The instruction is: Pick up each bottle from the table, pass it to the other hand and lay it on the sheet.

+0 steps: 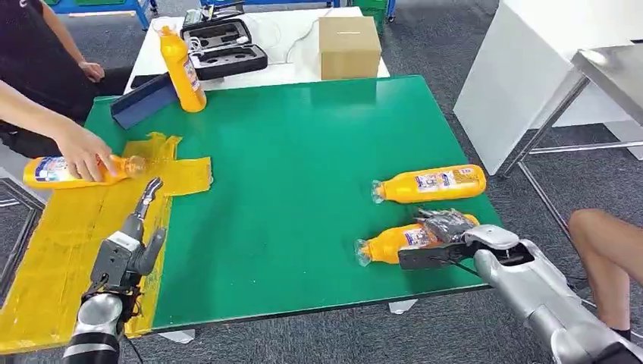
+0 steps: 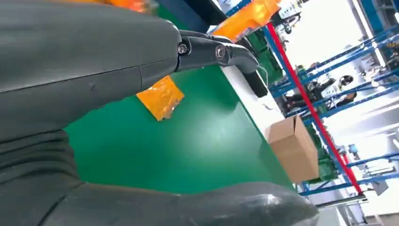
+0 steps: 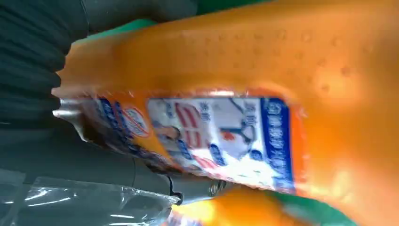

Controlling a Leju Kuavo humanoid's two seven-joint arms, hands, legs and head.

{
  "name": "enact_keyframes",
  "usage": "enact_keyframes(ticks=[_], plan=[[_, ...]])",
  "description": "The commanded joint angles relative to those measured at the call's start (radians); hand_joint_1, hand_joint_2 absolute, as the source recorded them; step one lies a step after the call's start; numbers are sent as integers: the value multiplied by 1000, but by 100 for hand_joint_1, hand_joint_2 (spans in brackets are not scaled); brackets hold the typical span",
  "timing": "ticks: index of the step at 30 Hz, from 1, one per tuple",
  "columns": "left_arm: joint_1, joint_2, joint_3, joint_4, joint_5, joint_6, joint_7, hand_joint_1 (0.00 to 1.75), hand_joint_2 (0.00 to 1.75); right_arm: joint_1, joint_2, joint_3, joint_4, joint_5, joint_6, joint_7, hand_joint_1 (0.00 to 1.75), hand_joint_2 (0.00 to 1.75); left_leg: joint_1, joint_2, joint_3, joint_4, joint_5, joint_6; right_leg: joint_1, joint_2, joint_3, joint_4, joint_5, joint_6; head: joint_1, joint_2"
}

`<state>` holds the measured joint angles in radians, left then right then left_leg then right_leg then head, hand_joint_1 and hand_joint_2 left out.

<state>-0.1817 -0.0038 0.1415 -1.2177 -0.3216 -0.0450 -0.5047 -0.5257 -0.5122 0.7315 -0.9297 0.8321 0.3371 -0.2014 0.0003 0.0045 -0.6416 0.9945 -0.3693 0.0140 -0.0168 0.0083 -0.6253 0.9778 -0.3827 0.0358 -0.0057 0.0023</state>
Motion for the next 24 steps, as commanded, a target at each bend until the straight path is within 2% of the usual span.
enact_keyframes(ticks=[1, 3, 7, 11, 12, 14, 15, 17, 18, 19, 22, 23, 24], plan=[[-53, 4, -28, 100, 8, -1, 3, 0, 0, 15, -75, 186, 31, -39, 59, 13, 175, 175, 2, -10, 1, -1, 1, -1, 2, -10, 5, -3, -2, -2, 0, 0], [-65, 7, -35, 118, 18, -1, 3, 0, 0, 3, -131, 237, -20, -97, 87, 27, 175, 175, 2, -9, 2, -1, 0, 0, 2, -9, 7, -3, -2, -1, -1, 0], [-69, 11, -40, 127, 29, 2, 3, 0, 0, 24, -169, 218, -61, -183, 58, 53, 175, 175, 1, -11, 3, -1, 3, 1, 1, -11, 11, -3, -1, 1, -1, 0], [-54, 12, -39, 111, 39, 2, 1, 0, 0, 52, -143, 127, -77, -289, -3, 50, 175, 175, 1, -10, 4, 0, 2, 2, 1, -10, 13, -5, -2, 2, 0, 0], [-44, 7, -30, 100, 54, -6, 5, 0, 0, 72, -83, 50, -63, -332, -74, 25, 175, 175, 1, -11, 4, -1, 2, 2, 1, -12, 16, -7, -1, 1, 0, 0], [-24, 2, -25, 75, 63, -14, 11, 0, 0, 85, 10, -23, -47, -352, -143, -2, 175, 175, 2, -8, 5, -2, 1, 2, 2, -8, 22, -8, -1, 1, 0, 0], [-14, -10, -16, 59, 88, -33, 18, 0, 0, 102, 82, -98, -60, -405, -191, -63, 175, 175, 1, -6, 4, -1, 1, 2, 1, -6, 21, -7, 0, 2, 0, 0], [10, -32, -13, 13, 104, -38, 21, 0, 0, 114, 206, -217, -115, -480, -245, -129, 175, 175, 1, -3, 3, -1, 1, 2, 2, -3, 20, -7, 2, 2, 0, 0], [31, -43, -16, -20, 125, -56, 42, 0, 0, 109, 262, -251, -178, -478, -271, -110, 175, 175, 2, 2, 3, -2, 0, 1, 2, 2, 19, -7, 3, 1, 0, 0], [44, -51, -24, -48, 140, -69, 40, 0, 175, 100, 299, -276, -232, -488, -273, -115, 175, 175, 2, 2, 1, -1, 0, 2, 2, 2, 17, -6, 3, 1, 0, 0], [49, -70, -47, -80, 181, -97, 65, 0, 175, 37, 325, -280, -281, -487, -220, -50, 175, 175, 1, 17, -2, 1, -3, -2, 3, 15, 10, -1, 5, -4, -1, 0], [48, -67, -57, -81, 192, -95, 71, 0, 175, 39, 327, -294, -284, -489, -216, -49, 175, 175, 1, 17, -3, 2, -3, -3, 3, 14, 8, 1, 4, -4, -2, 0], [45, -73, -71, -90, 234, -132, 61, 0, 175, 21, 354, -299, -282, -500, -203, -72, 175, 175, 0, 11, -6, 1, 0, -2, 2, 8, 5, -1, 6, -4, -2, 0]])
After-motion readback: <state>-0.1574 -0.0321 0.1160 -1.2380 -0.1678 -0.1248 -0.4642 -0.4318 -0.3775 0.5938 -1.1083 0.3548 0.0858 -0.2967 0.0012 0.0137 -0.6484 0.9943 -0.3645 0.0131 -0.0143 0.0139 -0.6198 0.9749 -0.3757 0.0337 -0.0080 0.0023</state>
